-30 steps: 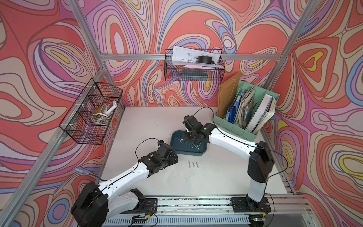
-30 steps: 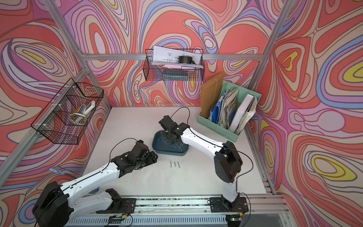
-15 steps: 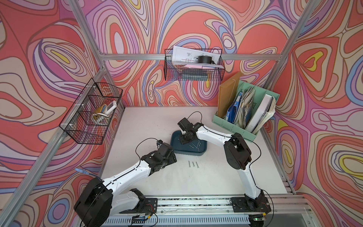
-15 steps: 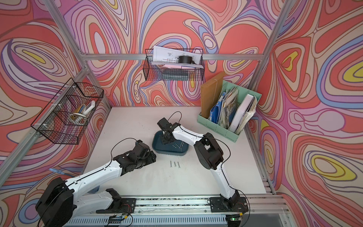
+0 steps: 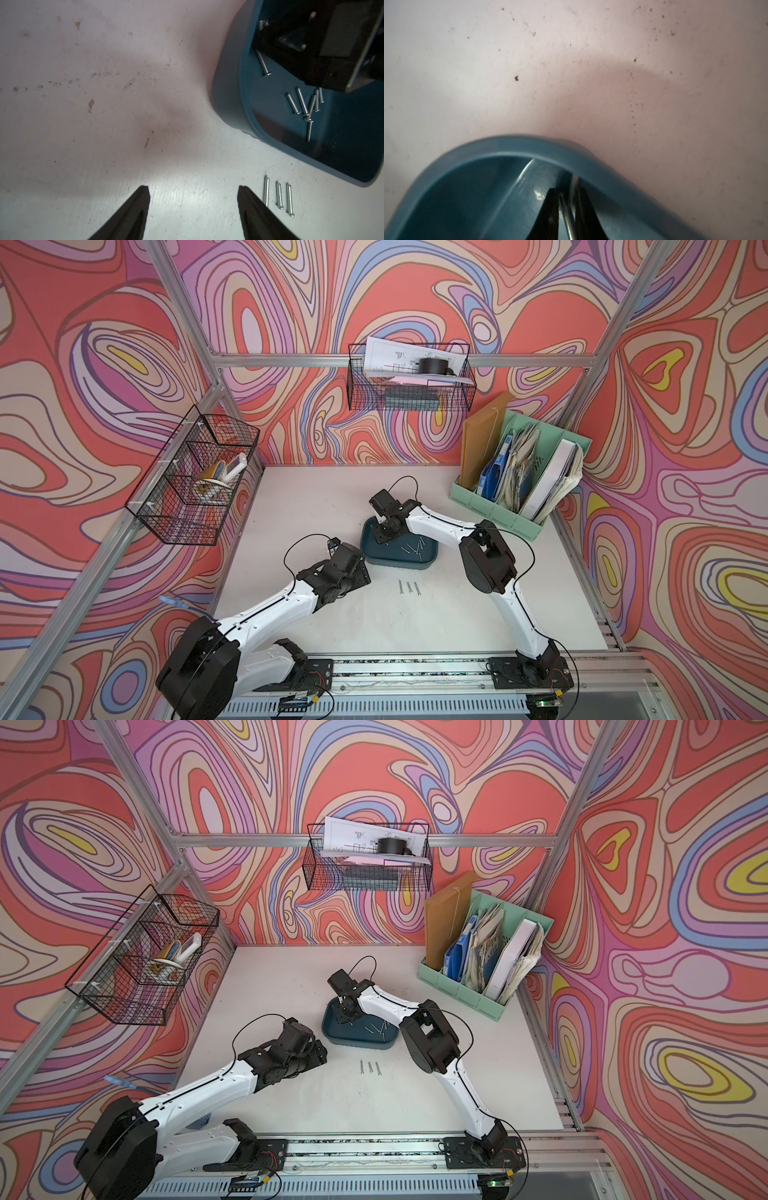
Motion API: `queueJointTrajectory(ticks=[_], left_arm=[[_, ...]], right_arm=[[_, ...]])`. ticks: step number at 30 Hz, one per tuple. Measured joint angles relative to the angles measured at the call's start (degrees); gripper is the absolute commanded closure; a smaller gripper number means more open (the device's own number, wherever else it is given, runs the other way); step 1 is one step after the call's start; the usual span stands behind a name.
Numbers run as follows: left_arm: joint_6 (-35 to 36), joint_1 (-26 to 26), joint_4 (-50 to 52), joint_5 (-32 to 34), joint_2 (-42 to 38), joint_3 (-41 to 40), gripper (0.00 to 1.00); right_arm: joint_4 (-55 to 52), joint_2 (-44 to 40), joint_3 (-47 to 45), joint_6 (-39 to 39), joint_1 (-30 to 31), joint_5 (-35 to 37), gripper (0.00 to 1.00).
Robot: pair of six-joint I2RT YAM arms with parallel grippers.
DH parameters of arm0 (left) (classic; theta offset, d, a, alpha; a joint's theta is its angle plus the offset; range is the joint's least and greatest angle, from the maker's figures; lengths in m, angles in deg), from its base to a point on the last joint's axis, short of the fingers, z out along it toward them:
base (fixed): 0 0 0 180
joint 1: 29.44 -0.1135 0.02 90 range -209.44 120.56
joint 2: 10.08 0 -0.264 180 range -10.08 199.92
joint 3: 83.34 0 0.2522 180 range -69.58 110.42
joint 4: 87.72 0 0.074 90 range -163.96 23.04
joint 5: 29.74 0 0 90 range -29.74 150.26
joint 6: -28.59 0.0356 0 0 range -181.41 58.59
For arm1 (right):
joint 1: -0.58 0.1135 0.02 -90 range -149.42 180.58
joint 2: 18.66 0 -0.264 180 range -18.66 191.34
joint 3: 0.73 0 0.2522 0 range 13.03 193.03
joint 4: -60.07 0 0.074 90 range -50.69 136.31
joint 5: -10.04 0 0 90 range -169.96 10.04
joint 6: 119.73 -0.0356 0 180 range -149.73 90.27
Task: Take out the screws from the storage box
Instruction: Pick up the screw from the storage box.
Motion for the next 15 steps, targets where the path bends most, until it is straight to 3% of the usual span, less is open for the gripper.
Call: queueJointTrajectory(ticks=[12, 15], left_arm=[[0.0, -0.4, 0.0, -0.4, -1.2, -0.8, 0.27], [0.0, -0.4, 0.0, -0.4, -1.2, -0.8, 0.27]], right_arm=[[0.5, 1.3, 1.1, 0.2, 0.0, 0.6, 0.83], [1.0, 1.6, 1.3, -0.5, 0.0, 0.8, 0.87]])
